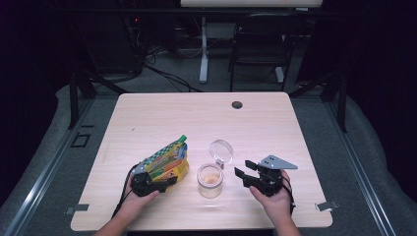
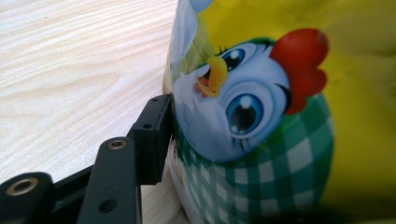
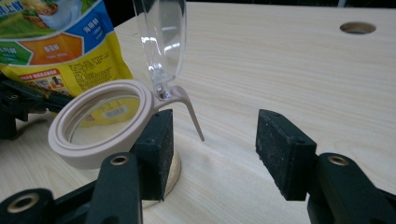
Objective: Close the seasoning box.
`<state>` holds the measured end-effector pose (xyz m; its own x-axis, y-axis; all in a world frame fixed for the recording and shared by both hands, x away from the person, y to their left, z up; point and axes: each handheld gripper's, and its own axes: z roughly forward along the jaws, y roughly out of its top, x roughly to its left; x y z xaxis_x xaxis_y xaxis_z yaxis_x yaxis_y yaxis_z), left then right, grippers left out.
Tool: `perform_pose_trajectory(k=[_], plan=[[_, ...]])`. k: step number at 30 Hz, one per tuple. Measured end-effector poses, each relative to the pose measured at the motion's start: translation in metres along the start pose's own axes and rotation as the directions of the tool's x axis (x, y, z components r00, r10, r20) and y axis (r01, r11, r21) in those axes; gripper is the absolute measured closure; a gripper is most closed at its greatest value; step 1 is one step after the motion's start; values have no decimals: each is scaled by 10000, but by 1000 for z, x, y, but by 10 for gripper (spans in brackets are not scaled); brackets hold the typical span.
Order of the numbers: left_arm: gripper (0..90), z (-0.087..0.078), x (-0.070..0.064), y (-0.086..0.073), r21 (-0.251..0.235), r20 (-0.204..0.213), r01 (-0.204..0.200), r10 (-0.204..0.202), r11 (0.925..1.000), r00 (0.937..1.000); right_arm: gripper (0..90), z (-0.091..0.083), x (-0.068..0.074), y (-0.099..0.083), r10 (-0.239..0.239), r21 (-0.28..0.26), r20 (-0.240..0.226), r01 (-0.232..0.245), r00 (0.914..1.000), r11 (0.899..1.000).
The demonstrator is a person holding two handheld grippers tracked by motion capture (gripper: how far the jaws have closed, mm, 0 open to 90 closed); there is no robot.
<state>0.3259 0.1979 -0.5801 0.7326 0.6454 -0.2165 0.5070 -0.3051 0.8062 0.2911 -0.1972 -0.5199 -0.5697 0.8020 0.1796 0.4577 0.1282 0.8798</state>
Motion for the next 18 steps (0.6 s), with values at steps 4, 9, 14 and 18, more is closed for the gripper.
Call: perform_pose_trajectory(k=[4, 9, 14, 18], plan=[[517, -1, 0, 1, 84, -139, -38, 39, 10000, 9999, 466, -4, 1, 2, -73, -339, 30, 74, 10000, 9994], [523, -2, -1, 1, 111, -116, -118, 119, 9999, 9999, 466, -6, -1, 3, -72, -376, 97, 76, 9999, 9993], [527, -4, -2, 3, 15, -42, -164, 164, 9999, 9999, 466, -8, -1, 4, -43, -458, 99, 47, 9999, 9989], [527, -8, -3, 5, -48, -12, -162, 162, 9999, 9999, 465, -8, -2, 4, -43, -456, 120, 49, 9999, 9989]])
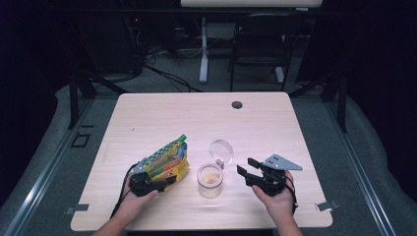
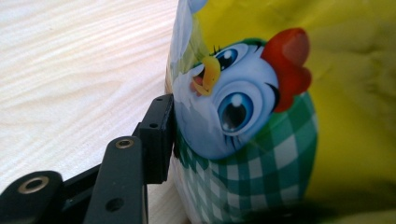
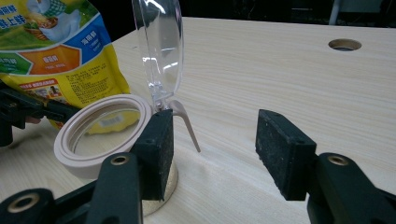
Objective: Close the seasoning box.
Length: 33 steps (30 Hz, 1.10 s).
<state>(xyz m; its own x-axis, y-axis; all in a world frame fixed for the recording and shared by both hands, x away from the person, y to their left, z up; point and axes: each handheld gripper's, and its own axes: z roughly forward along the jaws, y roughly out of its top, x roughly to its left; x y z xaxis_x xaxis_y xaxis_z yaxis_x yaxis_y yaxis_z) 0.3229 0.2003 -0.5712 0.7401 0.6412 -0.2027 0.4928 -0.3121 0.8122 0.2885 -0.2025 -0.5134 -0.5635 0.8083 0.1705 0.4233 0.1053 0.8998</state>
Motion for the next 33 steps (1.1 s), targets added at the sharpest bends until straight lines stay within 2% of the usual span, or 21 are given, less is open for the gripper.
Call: perform_pose_trajectory(k=[5, 11, 21, 23, 26, 29, 33], plan=[[527, -5, 1, 2, -131, -141, -22, 20, 9999, 9999, 466, 0, 0, 0, -50, 40, -1, 50, 10000, 10000], [527, -15, 0, 6, -567, -188, -49, 38, 9984, 9998, 466, 1, 0, 0, 15, 8, -2, -15, 10000, 10000], [527, -32, -6, 14, -895, -819, -654, 581, 9938, 9949, 470, 0, 1, 1, -113, -81, 49, 114, 9999, 9999], [527, -34, -8, 15, -883, -1031, -845, 753, 9925, 9918, 474, 0, 2, 1, -143, -80, 43, 143, 9999, 9999], [527, -36, -11, 17, -752, -1440, -1305, 1187, 9886, 9824, 496, -1, 3, 2, -241, -185, -81, 240, 9997, 9995], [527, -37, -14, 18, -544, -1592, -1587, 1483, 9858, 9760, 501, -3, 8, 4, -540, -388, -13, 539, 9985, 9978], [528, -35, -21, 18, -335, -1898, -2003, 1906, 9792, 9632, 524, -7, 15, 8, -1058, -682, 57, 1059, 9944, 9920]])
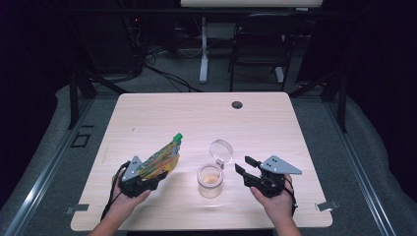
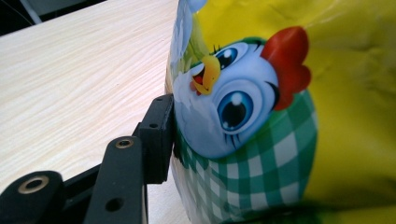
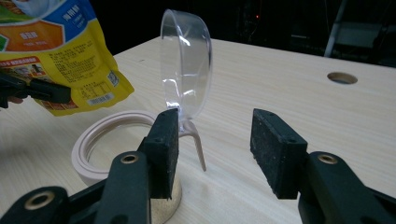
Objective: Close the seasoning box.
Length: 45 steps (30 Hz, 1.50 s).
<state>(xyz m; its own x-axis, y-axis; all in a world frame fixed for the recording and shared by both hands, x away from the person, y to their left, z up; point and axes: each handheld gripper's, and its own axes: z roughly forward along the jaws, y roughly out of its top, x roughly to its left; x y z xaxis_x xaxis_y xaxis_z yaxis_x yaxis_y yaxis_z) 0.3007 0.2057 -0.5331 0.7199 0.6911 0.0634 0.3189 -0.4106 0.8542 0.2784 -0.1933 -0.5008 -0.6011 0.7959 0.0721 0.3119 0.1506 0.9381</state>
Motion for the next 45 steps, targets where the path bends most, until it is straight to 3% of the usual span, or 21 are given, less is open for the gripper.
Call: perform_pose_trajectory(k=[10, 15, 20, 31, 34, 37, 40, 45], plan=[[528, 2, -6, 1, 234, -373, -570, 578, 9981, 9976, 509, 0, 6, 1, -145, -150, -13, 145, 9999, 9998], [528, 2, -9, 1, 404, -769, -1010, 1038, 9941, 9916, 504, -1, 10, 2, -235, -260, -48, 234, 9997, 9994], [528, 3, -11, 1, 493, -886, -1313, 1353, 9901, 9868, 505, 0, 14, 3, -391, -238, -182, 386, 9991, 9990], [528, 4, -11, 0, 645, -974, -1420, 1478, 9878, 9842, 509, 2, 16, 2, -469, -77, -303, 466, 9984, 9989], [528, 3, -12, 0, 760, -1175, -1732, 1813, 9820, 9764, 509, 2, 16, 2, -509, -74, -321, 507, 9982, 9987], [528, 2, -16, 1, 987, -1570, -2338, 2471, 9673, 9562, 510, 1, 18, 3, -481, -185, -383, 475, 9981, 9987], [528, 1, -18, 1, 958, -1609, -2483, 2612, 9639, 9518, 511, 0, 22, 6, -654, -256, -505, 641, 9966, 9976], [529, 3, -21, 1, 1244, -1694, -2858, 3041, 9502, 9375, 515, -1, 30, 9, -931, -341, -688, 909, 9933, 9953]])
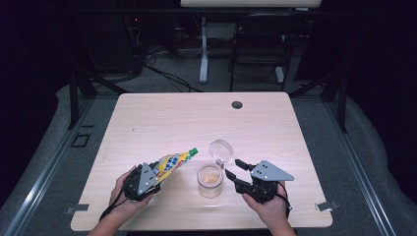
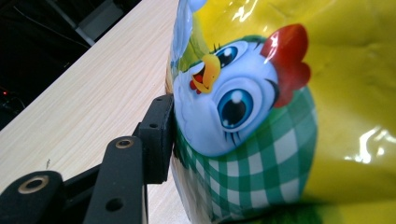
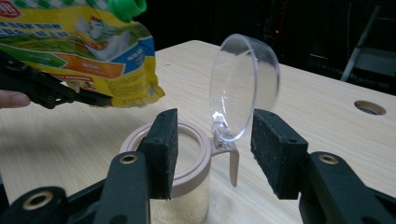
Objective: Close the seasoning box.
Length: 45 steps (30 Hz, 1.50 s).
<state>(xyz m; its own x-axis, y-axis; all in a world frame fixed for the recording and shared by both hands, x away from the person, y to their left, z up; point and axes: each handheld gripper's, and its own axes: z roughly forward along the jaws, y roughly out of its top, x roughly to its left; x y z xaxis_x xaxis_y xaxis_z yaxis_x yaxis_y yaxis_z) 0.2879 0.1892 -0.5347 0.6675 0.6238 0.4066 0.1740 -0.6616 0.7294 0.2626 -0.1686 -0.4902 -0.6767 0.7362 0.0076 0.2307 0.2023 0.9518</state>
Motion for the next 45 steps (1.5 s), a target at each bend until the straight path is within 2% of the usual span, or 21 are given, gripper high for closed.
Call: perform_pose_trajectory(k=[3, 10, 14, 17, 30, 45], plan=[[528, 1, -2, 0, -21, -10, -48, 48, 10000, 10000, 526, 0, 2, 1, -90, 78, -63, 90, 9999, 9999], [529, 1, -6, 2, 160, -269, -589, 593, 9981, 9979, 533, 3, 7, 2, -216, 85, -180, 218, 9996, 9997], [529, 1, -7, 3, 157, -371, -694, 700, 9975, 9969, 535, 4, 8, 1, -221, 148, -250, 225, 9994, 9996], [528, 1, -8, 3, 223, -537, -937, 948, 9954, 9941, 535, 7, 10, 1, -265, 193, -313, 271, 9992, 9994], [529, 3, -17, 5, 313, -414, -1398, 1410, 9897, 9891, 517, 21, 18, 2, -328, 483, -588, 357, 9977, 9982], [529, 6, -23, 6, 357, -359, -1616, 1629, 9862, 9860, 513, 26, 25, 8, -511, 359, -812, 542, 9954, 9979]])
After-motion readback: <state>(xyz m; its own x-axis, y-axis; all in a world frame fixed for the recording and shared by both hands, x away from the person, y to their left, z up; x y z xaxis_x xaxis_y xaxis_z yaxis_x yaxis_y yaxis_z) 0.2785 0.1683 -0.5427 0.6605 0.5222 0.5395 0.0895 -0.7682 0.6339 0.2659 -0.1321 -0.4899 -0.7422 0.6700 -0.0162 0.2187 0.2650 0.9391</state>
